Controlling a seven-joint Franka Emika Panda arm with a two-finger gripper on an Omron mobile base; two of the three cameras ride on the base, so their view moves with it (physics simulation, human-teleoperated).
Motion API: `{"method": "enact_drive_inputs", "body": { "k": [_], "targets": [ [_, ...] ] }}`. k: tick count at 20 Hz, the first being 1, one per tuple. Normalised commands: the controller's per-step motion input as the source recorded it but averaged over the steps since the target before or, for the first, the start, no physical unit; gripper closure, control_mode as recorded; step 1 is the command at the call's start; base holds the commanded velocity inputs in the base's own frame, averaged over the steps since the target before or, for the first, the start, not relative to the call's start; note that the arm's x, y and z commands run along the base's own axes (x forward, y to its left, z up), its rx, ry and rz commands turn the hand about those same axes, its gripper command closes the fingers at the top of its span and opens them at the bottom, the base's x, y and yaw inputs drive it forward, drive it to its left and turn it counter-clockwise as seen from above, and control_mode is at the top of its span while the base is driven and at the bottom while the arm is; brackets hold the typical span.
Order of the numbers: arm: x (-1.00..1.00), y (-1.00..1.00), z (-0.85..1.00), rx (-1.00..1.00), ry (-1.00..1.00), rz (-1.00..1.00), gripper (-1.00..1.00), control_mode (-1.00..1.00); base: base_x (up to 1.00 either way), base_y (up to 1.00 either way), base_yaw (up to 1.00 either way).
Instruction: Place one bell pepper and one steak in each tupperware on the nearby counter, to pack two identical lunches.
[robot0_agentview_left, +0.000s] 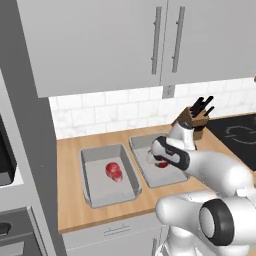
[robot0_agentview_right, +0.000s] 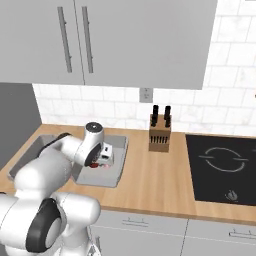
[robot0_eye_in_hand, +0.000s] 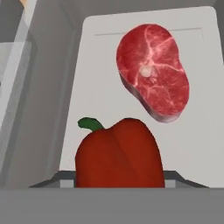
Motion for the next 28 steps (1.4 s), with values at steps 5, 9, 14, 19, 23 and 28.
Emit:
{"method": "enact_drive_inputs", "body": {
  "k": [5,9,14,19,23,28],
  "targets": [
    [0.18,0.13,-0.28,-0.01,0.03,0.00,-1.00,-1.00,0.00,0.00,0.00],
    [0.40,0.24,-0.02,0.00,0.00,-0.06,-1.00,-1.00,0.00,0.00,0.00],
    [0.34,0.00,0.00,0.00,0.00,-0.04,-1.00,-1.00,0.00,0.00,0.00],
    [-0.46,-0.09,0.36,0.00,-0.06,-0.01,-1.00,-1.00,0.00,0.00,0.00],
    [-0.77,0.00,1.00,0.00,-0.11,0.00,-1.00,-1.00,0.00,0.00,0.00],
    [-0.94,0.00,1.00,-0.02,-0.08,0.00,-1.00,-1.00,0.00,0.00,0.00]
  ]
}}
